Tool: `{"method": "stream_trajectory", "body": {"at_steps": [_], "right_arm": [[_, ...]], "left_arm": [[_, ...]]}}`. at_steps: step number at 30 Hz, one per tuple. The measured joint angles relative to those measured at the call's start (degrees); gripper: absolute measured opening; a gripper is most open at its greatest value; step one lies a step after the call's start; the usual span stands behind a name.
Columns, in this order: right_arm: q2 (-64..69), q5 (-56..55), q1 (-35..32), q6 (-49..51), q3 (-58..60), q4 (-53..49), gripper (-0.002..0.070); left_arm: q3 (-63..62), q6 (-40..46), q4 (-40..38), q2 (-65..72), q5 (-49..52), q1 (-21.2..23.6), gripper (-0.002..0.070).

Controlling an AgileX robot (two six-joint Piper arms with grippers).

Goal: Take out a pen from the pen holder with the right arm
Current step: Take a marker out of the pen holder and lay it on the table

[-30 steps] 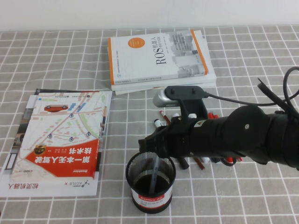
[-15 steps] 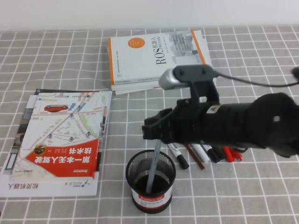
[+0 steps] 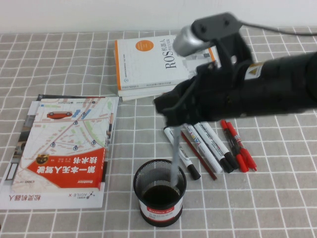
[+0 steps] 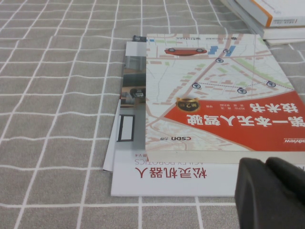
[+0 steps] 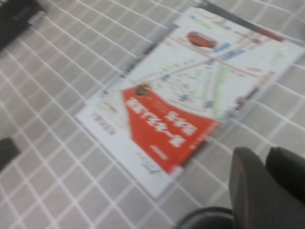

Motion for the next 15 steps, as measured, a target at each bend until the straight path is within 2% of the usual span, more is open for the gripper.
{"method": "stream_trajectory", "body": {"at_steps": [9,15], "right_arm": [[1.54,12.77,-5.49,15.42,-8.61,-22.26,0.0015],[10.39,23.49,-7.00,16.51,-15.90,-25.78,0.0015]], "left_arm": [[0.00,0.00,0.00,0.00,0.00,0.00,-0.0003],[0.00,0.00,0.00,0.00,0.00,0.00,-0.0003]]}}
